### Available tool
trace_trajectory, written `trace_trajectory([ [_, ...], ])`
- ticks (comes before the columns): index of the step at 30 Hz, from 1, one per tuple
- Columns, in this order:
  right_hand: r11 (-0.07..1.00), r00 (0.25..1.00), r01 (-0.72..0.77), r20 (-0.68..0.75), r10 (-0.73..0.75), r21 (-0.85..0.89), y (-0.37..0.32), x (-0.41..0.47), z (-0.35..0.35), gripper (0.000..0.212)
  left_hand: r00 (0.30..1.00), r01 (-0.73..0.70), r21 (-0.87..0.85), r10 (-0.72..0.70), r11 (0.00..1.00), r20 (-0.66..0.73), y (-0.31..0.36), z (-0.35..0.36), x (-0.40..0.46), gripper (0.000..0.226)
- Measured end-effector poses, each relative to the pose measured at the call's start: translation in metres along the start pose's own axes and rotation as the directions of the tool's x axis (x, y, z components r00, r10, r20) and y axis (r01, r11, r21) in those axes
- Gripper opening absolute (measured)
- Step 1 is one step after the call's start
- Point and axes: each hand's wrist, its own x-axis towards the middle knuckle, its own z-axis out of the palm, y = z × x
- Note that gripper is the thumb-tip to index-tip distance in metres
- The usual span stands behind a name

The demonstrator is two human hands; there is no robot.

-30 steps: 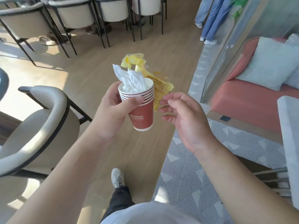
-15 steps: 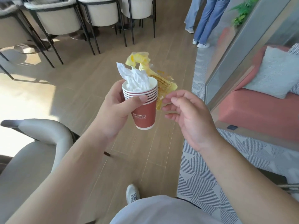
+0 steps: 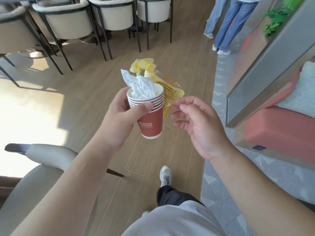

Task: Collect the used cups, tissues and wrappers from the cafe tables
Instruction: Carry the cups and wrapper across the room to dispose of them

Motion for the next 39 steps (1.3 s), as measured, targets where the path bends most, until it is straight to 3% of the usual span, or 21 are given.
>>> trace_trajectory([
  [11, 0.996, 1.000, -0.018, 0.014, 0.017, 0.088, 0.003, 0.170, -0.011, 0.014, 0.998, 0.035, 0.067, -0.032, 0.997, -0.047, -0.006, -0.013, 0.162, 0.068],
  [18, 0.997, 1.000, 0.002, -0.024, 0.000, 0.081, -0.022, 0.283, -0.050, 0.017, 0.999, 0.030, 0.090, -0.031, 0.995, 0.013, 0.004, 0.014, 0.291, 0.059],
  [25, 0.997, 0.998, 0.021, -0.056, -0.017, 0.069, -0.031, 0.358, -0.066, 0.017, 0.997, 0.032, 0.081, -0.038, 0.996, 0.069, 0.002, 0.020, 0.371, 0.071],
  [39, 0.999, 0.996, -0.014, -0.090, 0.018, 0.046, -0.006, 0.559, 0.003, 0.021, 0.998, 0.060, 0.041, -0.061, 0.997, 0.034, -0.020, -0.091, 0.568, 0.072],
])
